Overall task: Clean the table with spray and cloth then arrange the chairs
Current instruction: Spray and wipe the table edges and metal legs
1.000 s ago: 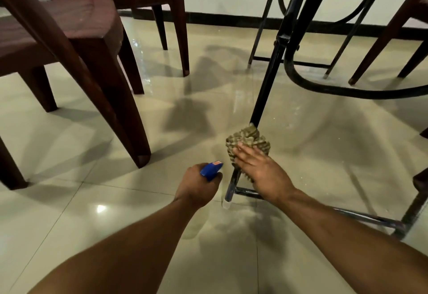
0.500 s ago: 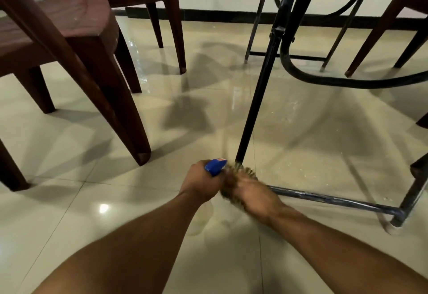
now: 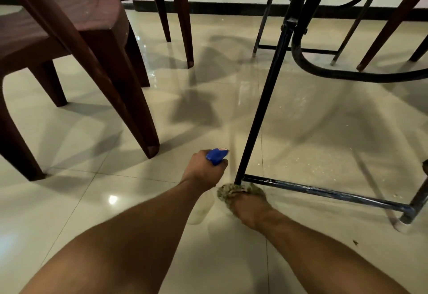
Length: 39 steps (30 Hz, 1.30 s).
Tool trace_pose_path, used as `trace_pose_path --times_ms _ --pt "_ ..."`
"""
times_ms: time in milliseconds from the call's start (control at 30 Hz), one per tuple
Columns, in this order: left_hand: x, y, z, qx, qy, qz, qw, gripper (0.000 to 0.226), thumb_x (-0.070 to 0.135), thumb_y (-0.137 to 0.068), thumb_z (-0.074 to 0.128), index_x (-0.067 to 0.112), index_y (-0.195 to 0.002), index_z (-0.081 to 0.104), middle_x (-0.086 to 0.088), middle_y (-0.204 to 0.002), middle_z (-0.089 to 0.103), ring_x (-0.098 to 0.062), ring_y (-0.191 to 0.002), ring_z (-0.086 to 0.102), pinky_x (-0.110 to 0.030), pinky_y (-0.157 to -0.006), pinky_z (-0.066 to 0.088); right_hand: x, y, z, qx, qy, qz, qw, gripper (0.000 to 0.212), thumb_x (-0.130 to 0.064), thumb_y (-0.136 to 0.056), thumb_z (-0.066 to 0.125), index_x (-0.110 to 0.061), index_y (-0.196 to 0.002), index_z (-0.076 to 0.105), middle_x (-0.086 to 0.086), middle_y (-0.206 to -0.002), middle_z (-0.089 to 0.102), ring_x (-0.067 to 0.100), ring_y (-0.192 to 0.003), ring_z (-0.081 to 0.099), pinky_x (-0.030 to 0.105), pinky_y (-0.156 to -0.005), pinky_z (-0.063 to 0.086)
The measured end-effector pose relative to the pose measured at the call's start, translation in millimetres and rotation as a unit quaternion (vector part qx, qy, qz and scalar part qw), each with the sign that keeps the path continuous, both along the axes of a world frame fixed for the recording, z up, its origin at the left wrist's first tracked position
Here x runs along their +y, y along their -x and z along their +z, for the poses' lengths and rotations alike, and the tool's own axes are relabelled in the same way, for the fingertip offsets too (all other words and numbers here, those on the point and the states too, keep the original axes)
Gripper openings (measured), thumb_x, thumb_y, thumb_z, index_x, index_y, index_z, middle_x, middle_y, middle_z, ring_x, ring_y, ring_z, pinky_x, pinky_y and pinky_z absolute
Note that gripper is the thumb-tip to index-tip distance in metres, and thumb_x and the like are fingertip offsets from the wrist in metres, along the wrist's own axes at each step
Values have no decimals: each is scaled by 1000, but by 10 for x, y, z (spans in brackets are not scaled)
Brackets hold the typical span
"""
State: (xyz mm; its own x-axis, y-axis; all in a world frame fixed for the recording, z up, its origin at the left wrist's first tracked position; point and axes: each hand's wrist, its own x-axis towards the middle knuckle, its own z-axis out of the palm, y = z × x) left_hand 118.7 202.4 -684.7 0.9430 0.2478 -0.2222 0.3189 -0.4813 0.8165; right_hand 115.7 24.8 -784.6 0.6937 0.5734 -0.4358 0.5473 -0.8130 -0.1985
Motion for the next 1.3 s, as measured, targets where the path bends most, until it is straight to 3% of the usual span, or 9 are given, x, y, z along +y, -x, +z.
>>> trace_pose_path --times_ms 133,367,467,600,733,833,1033,1167,1300 --pt "-28 -59 -7 -13 17 3 1000 22 29 -84 66 7 -85 65 -16 -69 65 -23 -59 58 -54 -63 60 68 -142 19 -116 -96 -21 988 58 -13 -90 63 -14 -146 48 6 -153 44 26 -143 39 41 -122 25" --pt "-112 -90 -47 -6 1 -34 999 21 29 -87 66 8 -88 65 -21 -79 70 -24 -62 59 -54 -66 61 -75 54 318 79 -183 -69 978 35 -51 -88 65 -31 -116 72 -12 -111 72 12 -100 68 29 -92 54" --pt "-301 -157 -62 -10 7 -66 998 18 28 -87 67 10 -88 66 -19 -78 69 -25 -61 61 -51 -64 61 -593 -74 436 140 -243 -186 942 30 -6 -92 62 -18 -118 73 -8 -119 69 8 -107 65 29 -103 47" --pt "-693 -224 -70 17 -24 -136 990 20 35 -89 67 15 -94 64 -7 -75 67 -25 -62 67 -40 -65 62 -1488 -50 787 233 -392 -458 763 23 14 -92 48 3 -93 67 15 -81 69 21 -71 67 25 -65 54" --pt "-1505 -343 -15 2 -34 -226 973 30 42 -82 63 18 -98 71 -5 -73 69 -32 -69 69 -46 -67 61 -2539 218 952 291 -493 -626 529 30 -18 -98 51 3 -94 72 20 -80 72 28 -68 69 37 -68 57" --pt "-2113 -362 11 4 -30 -264 964 25 40 -83 65 20 -97 71 -5 -81 72 -29 -71 71 -42 -71 61 -3017 430 943 276 -581 -629 437 34 -28 -96 57 0 -100 76 23 -92 68 33 -76 66 46 -73 60" --pt "-3018 -300 -241 25 -18 -323 946 27 39 -87 65 15 -99 70 -8 -84 72 -28 -73 71 -43 -75 61 -3462 395 660 -113 -476 -693 530 10 -3 -85 63 -3 -95 62 37 -81 60 33 -46 56 40 -42 47" --pt "-3408 -192 -408 45 -23 -326 944 25 38 -89 61 16 -77 62 -4 -68 64 -27 -65 66 -40 -68 60 -3538 300 495 -322 -282 -582 692 55 10 -81 60 -11 -131 55 13 -132 51 32 -119 50 46 -107 44" --pt "-3524 -197 -534 51 -30 -276 959 33 37 -88 60 19 -63 48 0 -59 53 -25 -57 53 -33 -57 49 -3417 217 211 -308 -140 -447 828 69 7 -86 56 -15 -150 41 4 -159 31 25 -146 23 35 -121 16"
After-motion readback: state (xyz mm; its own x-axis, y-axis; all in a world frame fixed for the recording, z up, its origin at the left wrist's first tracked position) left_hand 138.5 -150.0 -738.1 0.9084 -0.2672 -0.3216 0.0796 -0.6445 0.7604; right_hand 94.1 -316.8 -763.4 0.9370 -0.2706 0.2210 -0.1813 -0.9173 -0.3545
